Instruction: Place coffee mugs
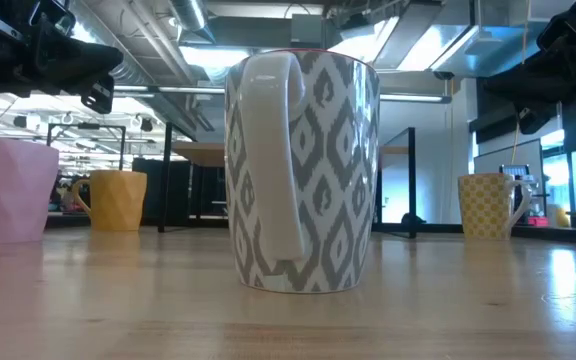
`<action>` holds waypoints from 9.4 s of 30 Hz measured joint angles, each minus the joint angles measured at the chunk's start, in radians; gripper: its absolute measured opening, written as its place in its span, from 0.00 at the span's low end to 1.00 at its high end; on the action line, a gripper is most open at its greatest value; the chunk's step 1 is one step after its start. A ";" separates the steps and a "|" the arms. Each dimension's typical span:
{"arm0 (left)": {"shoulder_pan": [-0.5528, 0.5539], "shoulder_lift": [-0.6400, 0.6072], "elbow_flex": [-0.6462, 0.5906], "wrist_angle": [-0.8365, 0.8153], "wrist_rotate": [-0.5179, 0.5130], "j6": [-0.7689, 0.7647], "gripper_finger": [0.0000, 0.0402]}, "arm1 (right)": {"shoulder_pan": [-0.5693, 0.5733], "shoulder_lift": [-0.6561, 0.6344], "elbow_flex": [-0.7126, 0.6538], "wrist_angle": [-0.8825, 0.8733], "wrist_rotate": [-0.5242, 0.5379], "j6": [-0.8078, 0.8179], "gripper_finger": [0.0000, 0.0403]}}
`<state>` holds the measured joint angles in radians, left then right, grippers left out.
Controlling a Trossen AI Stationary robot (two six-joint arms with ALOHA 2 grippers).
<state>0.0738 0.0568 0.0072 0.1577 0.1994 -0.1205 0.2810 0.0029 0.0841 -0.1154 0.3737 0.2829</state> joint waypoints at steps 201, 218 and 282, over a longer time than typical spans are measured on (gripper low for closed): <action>0.000 0.082 0.009 0.330 -0.643 -0.339 0.03 | -0.687 1.236 0.836 0.147 -0.575 -0.569 0.00; 0.000 0.082 0.009 0.329 -0.653 -0.339 0.03 | -1.021 1.345 0.853 0.132 -0.877 -0.756 0.00; 0.000 0.083 0.009 0.322 -0.659 -0.314 0.03 | -1.119 1.385 0.853 0.036 -0.903 -0.855 0.11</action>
<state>0.0736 0.1394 0.0162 0.4793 -0.4595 -0.4343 -0.8379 1.3880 0.9367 -0.0790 -0.5291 -0.5718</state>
